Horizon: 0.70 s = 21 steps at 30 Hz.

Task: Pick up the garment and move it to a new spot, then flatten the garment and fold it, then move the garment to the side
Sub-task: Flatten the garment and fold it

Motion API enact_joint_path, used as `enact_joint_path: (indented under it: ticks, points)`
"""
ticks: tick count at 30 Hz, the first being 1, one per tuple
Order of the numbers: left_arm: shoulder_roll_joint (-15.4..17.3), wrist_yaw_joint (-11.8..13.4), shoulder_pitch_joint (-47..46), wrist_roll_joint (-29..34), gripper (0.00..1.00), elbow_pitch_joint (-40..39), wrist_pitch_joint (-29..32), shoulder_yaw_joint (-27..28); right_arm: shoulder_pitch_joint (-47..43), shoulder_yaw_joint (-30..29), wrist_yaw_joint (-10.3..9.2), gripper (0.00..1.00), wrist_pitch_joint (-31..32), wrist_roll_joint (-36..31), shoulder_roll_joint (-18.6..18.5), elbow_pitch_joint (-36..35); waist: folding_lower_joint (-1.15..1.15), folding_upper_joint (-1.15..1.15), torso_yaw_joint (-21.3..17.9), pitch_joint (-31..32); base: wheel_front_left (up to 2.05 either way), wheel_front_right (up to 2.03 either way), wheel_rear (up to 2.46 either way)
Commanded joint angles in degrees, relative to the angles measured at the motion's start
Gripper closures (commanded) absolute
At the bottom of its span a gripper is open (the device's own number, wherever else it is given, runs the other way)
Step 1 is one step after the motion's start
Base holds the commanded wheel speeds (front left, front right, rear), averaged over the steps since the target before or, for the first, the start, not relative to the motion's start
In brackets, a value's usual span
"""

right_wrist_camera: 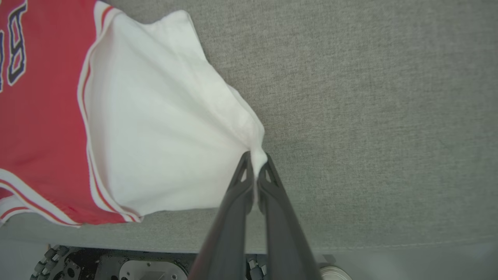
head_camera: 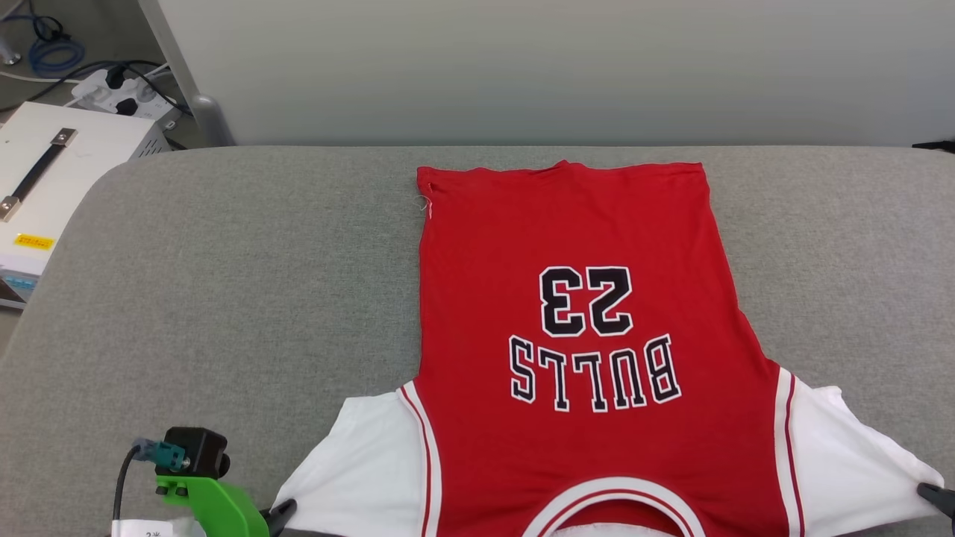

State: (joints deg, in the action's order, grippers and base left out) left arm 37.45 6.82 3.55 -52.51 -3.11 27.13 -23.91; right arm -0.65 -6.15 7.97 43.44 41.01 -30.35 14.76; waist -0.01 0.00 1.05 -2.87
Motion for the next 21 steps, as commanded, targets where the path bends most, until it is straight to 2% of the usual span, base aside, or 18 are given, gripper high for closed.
enact_joint_path:
  ticks: [1, 4, 5, 6, 14, 21]
  points:
    - [0.6, 0.4, 0.4, -0.1, 1.00, -0.8, 0.1, 0.2, -1.0, -1.2, -0.48, 1.00, 1.0, -1.0, 0.4, -1.4, 0.01, 0.00, 0.0, -0.3, 0.00, 0.00, 0.00]
    - [0.6, 0.5, -0.4, 0.2, 1.00, -2.5, 0.2, 0.2, -1.4, -3.0, -0.48, 1.00, 3.3, -2.2, 1.8, -4.4, 0.01, 0.00, 0.0, -1.0, 0.00, 0.00, 0.00]
    - [0.7, 0.6, -0.7, 0.4, 1.00, -3.2, 0.2, 0.3, -1.3, -3.5, -0.48, 0.23, 4.0, -2.6, 2.1, -5.8, 0.01, 0.00, 0.1, -1.2, 0.00, 0.00, 0.00]
    - [0.6, 0.8, -1.0, 0.6, 1.00, -3.9, 0.1, 0.3, -1.3, -3.8, -0.48, 0.00, 4.6, -2.7, 2.3, -6.9, 0.01, 0.00, 0.2, -1.6, 0.00, 0.00, 0.00]
    - [1.2, 2.8, -1.9, 1.0, 1.00, -15.6, 2.0, 0.2, 4.6, -5.7, -0.48, 0.00, 8.6, -3.1, 3.0, -19.3, 0.01, 0.00, 1.5, -7.3, 0.00, 0.00, 0.00]
    - [2.2, 4.8, -3.2, 4.0, 1.00, -25.5, 4.0, -1.0, 17.7, -5.2, -0.48, 0.00, 15.5, -3.1, 3.2, -23.2, 0.01, 0.00, 4.7, -15.7, 0.00, 0.00, 0.00]
